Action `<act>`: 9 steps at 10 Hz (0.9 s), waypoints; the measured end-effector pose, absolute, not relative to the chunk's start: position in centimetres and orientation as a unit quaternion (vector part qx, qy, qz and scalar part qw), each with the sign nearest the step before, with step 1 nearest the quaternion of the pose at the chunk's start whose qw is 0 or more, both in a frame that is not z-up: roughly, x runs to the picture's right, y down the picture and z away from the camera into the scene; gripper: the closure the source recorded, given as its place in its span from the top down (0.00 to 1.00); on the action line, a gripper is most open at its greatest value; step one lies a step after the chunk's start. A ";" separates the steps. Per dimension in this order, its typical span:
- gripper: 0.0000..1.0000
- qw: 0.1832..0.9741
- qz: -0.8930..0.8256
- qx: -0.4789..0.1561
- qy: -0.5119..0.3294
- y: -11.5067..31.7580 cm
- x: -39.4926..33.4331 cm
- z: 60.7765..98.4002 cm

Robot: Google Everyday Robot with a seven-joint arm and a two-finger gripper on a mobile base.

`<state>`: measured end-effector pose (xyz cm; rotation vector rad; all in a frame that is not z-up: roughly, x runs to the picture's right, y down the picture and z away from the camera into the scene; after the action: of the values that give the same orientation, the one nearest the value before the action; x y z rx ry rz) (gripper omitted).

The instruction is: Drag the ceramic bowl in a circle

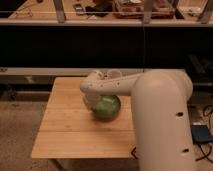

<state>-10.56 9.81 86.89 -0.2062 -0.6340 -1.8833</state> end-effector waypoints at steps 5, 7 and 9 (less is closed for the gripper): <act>0.18 0.474 -0.818 -0.091 -0.312 16.7 -14.6 85.3; 0.18 0.469 -0.819 -0.096 -0.316 17.4 -14.7 85.2; 0.18 0.469 -0.819 -0.097 -0.316 17.5 -14.7 85.2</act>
<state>-14.72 17.48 85.19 -0.2370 -0.7755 -2.0076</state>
